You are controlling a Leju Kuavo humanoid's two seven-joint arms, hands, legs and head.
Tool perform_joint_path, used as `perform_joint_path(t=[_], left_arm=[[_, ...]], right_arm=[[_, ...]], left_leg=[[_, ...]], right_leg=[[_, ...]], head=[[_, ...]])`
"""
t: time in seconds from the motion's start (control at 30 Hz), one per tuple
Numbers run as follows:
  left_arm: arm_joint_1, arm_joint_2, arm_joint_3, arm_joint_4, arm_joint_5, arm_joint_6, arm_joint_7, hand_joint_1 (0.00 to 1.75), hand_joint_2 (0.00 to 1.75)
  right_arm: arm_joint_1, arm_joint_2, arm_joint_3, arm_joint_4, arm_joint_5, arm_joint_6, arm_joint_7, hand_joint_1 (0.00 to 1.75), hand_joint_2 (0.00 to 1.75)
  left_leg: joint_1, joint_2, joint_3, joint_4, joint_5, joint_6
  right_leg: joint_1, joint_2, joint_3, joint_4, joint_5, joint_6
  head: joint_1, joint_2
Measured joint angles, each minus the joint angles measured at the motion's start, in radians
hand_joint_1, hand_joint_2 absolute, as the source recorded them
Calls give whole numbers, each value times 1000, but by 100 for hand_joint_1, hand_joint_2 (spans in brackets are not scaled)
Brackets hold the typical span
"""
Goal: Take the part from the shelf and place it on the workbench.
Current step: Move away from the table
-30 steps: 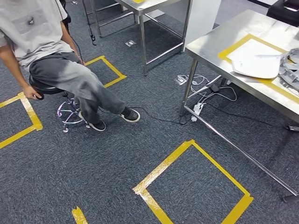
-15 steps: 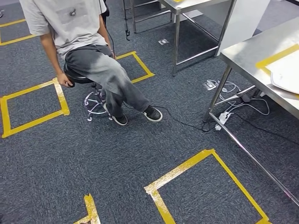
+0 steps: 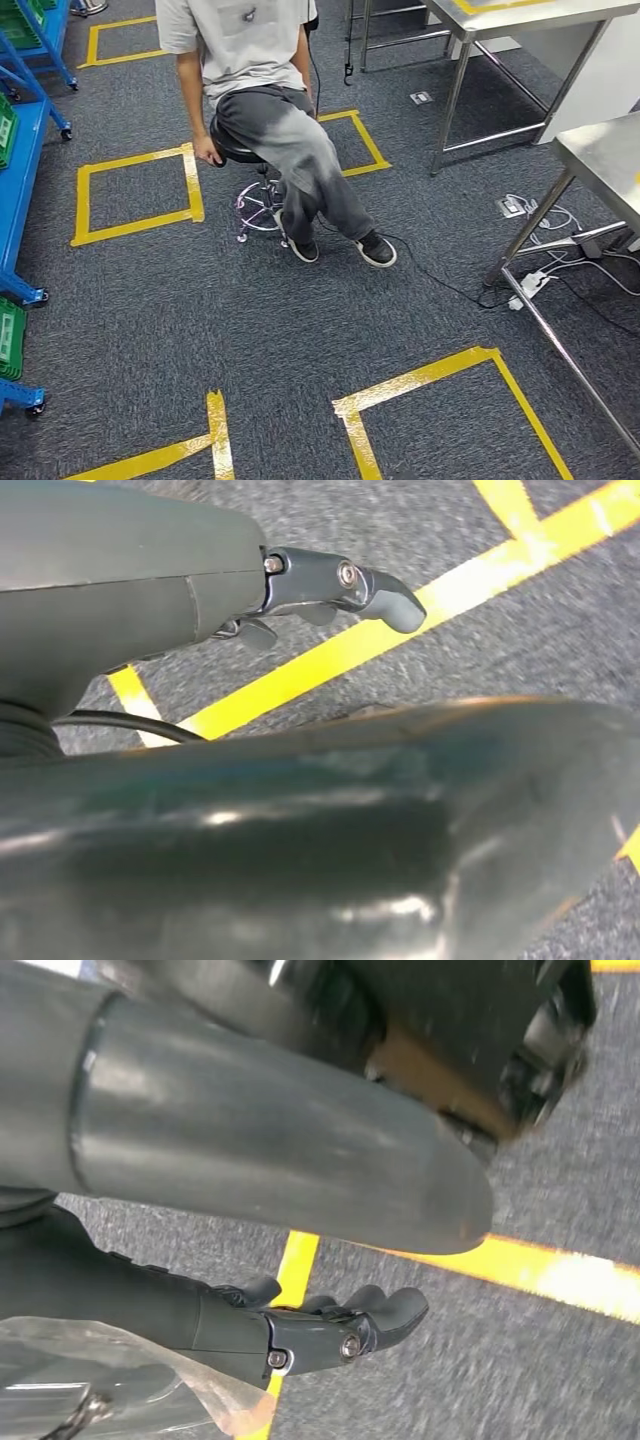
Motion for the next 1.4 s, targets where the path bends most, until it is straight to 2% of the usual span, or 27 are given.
perform_joint_path(t=[0.07,0.13,0.2,0.23,0.27,0.3,0.37,0.43,0.5,0.57,0.63,0.7,0.73,0.77,0.8,0.87,0.93,1.0,1.03,1.1,1.17,1.2,1.23,1.27,1.3,1.33,1.4], left_arm=[[2,1,0,0,0,-1,0,0,0],[-1,0,0,0,0,-2,0,0,0],[-3,-1,0,0,-1,-2,1,0,0],[-2,-1,0,0,-1,-2,1,0,0],[-1,-1,0,0,-1,-2,1,0,0],[0,-1,0,0,-2,-2,1,0,0],[-2,-1,0,0,-2,-2,1,0,0],[-3,-1,0,0,-3,-2,1,0,0],[-1,-1,0,0,-3,-2,1,0,0],[2,0,0,0,-3,-2,1,0,0],[-1,-1,0,0,-3,-2,1,0,0],[-3,-1,0,0,-4,-2,1,0,0],[-2,-1,0,0,-4,-2,1,0,0],[0,-1,0,0,-4,-2,2,0,0],[2,-1,0,0,-4,-2,2,0,0],[2,0,0,0,-4,-2,2,0,0],[-2,-1,0,0,-4,-2,2,0,0],[-1,0,0,0,-5,-2,2,0,0],[1,0,0,0,-5,-2,3,0,0],[3,0,0,0,-5,-2,4,0,0],[-1,-1,0,0,-5,-2,4,0,0],[-2,-1,0,0,-5,-2,4,0,0],[-2,-2,0,0,-5,-2,5,0,0],[-2,-2,0,0,-5,-2,5,0,0],[-1,-2,0,0,-5,-2,6,0,0],[-1,-3,0,0,-5,-2,7,0,0],[-3,-3,0,0,-5,-2,9,0,0]], right_arm=[[-2,0,0,0,0,7,2,0,0],[-1,0,0,0,0,10,4,0,0],[1,-1,0,1,0,13,8,0,0],[3,-1,0,1,0,14,10,0,0],[5,-1,0,1,0,15,11,0,0],[6,-2,0,1,0,16,12,0,0],[6,-3,0,1,1,18,13,0,0],[5,-3,1,2,2,20,15,0,0],[5,-3,1,3,3,21,16,0,0],[5,-4,1,3,3,21,17,0,0],[6,-5,1,3,3,21,16,0,0],[8,-5,1,3,3,22,16,0,0],[9,-5,1,3,3,22,17,0,0],[8,-5,1,3,3,22,17,0,0],[7,-5,1,3,3,22,17,0,0],[5,-5,1,3,3,22,17,0,0],[4,-5,1,3,3,22,16,0,0],[2,-5,1,3,3,23,16,0,0],[0,-5,2,2,3,23,16,0,0],[-2,-5,2,2,3,23,16,0,0],[-1,-5,2,2,3,24,16,0,0],[1,-5,2,2,3,24,16,0,0],[2,-5,2,2,3,24,16,0,0],[4,-5,2,2,3,25,17,0,0],[5,-6,3,2,3,25,17,0,0],[5,-6,3,2,3,26,17,0,0],[5,-6,3,3,2,29,17,0,0]], left_leg=[[5,-21,6,-12,7,12],[9,-42,9,-17,11,21],[9,-66,8,-16,12,23],[9,-80,8,-15,11,24],[9,-94,9,-14,11,23],[11,-108,9,-12,10,21],[12,-134,7,-3,6,14],[12,-156,-1,4,5,2],[15,-174,-8,5,9,-10],[15,-144,-20,29,-7,-20],[15,-91,-63,123,-60,-28],[19,-73,-123,251,-112,-33],[20,-70,-138,284,-117,-34],[21,-68,-135,277,-102,-33],[21,-63,-112,231,-71,-31],[13,-20,-43,95,-13,-22],[1,20,-4,16,-1,-11],[-4,12,-2,7,-6,0],[-3,1,0,1,-3,5],[3,-22,7,-10,4,18],[7,-46,9,-13,6,24],[8,-60,9,-12,5,26],[8,-74,10,-12,5,26],[9,-89,12,-11,3,26],[10,-104,14,-10,2,24],[12,-119,17,-8,-1,20],[13,-144,15,1,-8,9]], right_leg=[[-3,33,-9,28,-26,9],[-4,91,-59,136,-85,13],[-4,114,-123,259,-127,14],[-5,117,-139,281,-122,15],[-5,120,-137,262,-95,15],[-7,126,-118,207,-55,16],[-15,171,-63,75,6,18],[-18,205,-32,17,15,16],[-16,189,-25,13,15,6],[-15,165,-22,7,19,-8],[-13,135,-18,4,19,-20],[-9,101,-17,4,15,-25],[-7,85,-16,4,13,-26],[-6,72,-14,4,11,-26],[-6,59,-10,4,8,-25],[-3,36,-4,4,1,-19],[1,14,-1,4,-8,-9],[2,-8,8,0,-13,0],[0,-5,12,2,-17,4],[-3,47,-7,48,-47,12],[-5,105,-73,170,-103,17],[-5,114,-111,235,-125,18],[-5,117,-138,275,-128,19],[-5,118,-150,280,-111,20],[-6,121,-143,244,-74,20],[-9,131,-120,180,-29,21],[-14,175,-70,63,20,22]], head=[[3,0],[7,0],[8,0],[8,0],[8,0],[8,0],[8,0],[8,0],[7,0],[4,0],[-1,0],[-3,0],[-3,0],[-4,0],[-4,0],[-4,0],[-3,0],[-1,0],[0,0],[3,0],[7,0],[8,0],[8,0],[8,0],[8,0],[8,0],[8,0]])
